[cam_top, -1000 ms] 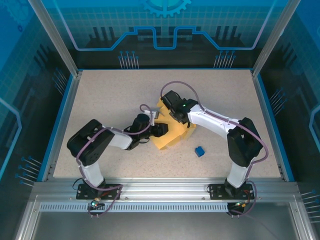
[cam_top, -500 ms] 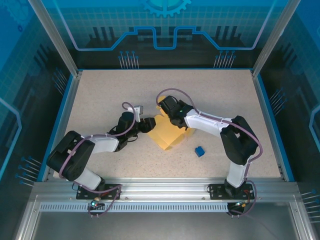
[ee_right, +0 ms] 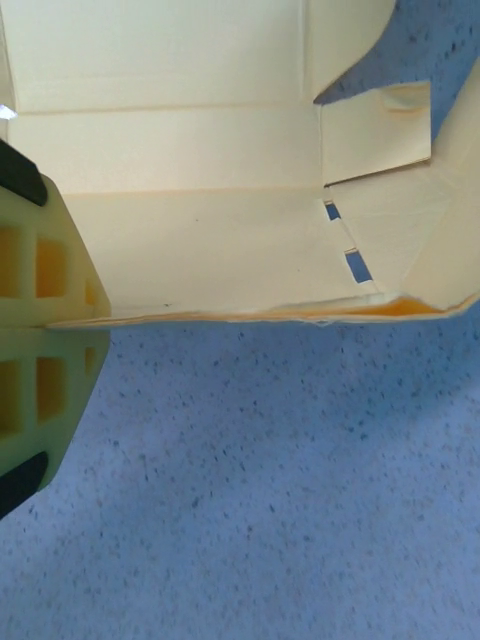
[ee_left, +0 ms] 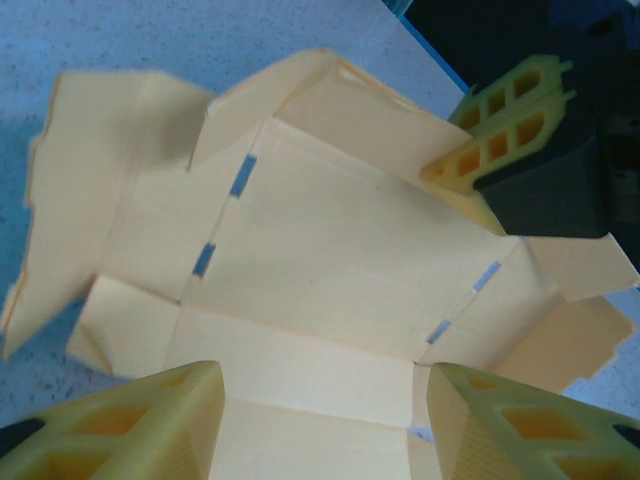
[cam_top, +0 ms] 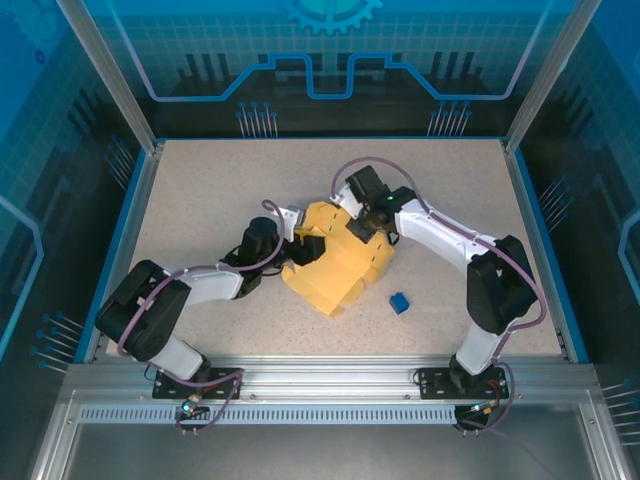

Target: Fold the paper box

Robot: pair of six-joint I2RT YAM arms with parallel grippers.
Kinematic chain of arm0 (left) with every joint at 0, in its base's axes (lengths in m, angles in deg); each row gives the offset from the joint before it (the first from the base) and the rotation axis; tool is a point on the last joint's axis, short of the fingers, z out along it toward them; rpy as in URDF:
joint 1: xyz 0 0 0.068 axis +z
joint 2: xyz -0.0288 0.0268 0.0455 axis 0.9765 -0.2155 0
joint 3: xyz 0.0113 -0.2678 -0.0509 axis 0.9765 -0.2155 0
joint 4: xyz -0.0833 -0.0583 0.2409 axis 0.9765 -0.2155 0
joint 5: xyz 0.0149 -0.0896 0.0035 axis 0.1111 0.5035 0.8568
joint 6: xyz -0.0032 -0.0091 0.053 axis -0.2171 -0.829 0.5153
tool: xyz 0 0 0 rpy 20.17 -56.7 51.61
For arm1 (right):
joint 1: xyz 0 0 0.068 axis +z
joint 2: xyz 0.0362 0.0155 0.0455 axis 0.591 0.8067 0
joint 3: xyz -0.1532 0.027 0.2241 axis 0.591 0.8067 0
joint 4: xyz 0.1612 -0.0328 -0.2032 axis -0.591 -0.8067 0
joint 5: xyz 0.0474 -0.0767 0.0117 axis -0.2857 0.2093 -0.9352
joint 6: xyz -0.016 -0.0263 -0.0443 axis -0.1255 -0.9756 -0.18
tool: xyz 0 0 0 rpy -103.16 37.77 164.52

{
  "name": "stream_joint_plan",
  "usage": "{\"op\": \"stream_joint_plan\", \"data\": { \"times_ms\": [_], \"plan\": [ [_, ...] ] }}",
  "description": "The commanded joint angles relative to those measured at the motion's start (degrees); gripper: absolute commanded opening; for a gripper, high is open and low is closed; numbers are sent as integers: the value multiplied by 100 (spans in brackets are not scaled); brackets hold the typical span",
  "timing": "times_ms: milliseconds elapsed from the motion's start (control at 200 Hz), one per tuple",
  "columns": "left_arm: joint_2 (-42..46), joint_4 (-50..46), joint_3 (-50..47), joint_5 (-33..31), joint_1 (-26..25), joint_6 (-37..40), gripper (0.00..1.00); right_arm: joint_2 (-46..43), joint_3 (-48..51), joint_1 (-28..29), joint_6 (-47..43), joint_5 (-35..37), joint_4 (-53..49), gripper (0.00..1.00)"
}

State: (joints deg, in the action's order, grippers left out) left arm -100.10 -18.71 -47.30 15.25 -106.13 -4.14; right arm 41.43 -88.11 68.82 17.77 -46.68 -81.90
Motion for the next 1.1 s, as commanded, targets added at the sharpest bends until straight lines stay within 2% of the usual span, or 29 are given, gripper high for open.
{"op": "stream_joint_plan", "data": {
  "times_ms": [0,220,530,655,740,940,1096],
  "plan": [
    [-244,-432,361,-78,-3,746,59,-188,-297,-206,65,-1005,-615,1],
    [-727,-1089,831,-521,7,1308,62,-218,-433,-456,169,-1568,-804,1],
    [-1277,-1247,1071,-878,85,1341,67,-189,-465,-483,213,-1688,-821,1],
    [-1469,-1247,1208,-664,89,1240,66,-216,-425,-485,231,-1677,-792,1],
    [-1486,-1238,1236,-387,89,1164,61,-216,-412,-485,268,-1656,-769,1],
    [-1237,-504,853,372,94,828,53,-147,-430,-484,361,-1620,-709,1],
    [-1278,-121,698,680,64,666,49,-75,-479,-495,410,-1628,-691,0]
  ]
}}
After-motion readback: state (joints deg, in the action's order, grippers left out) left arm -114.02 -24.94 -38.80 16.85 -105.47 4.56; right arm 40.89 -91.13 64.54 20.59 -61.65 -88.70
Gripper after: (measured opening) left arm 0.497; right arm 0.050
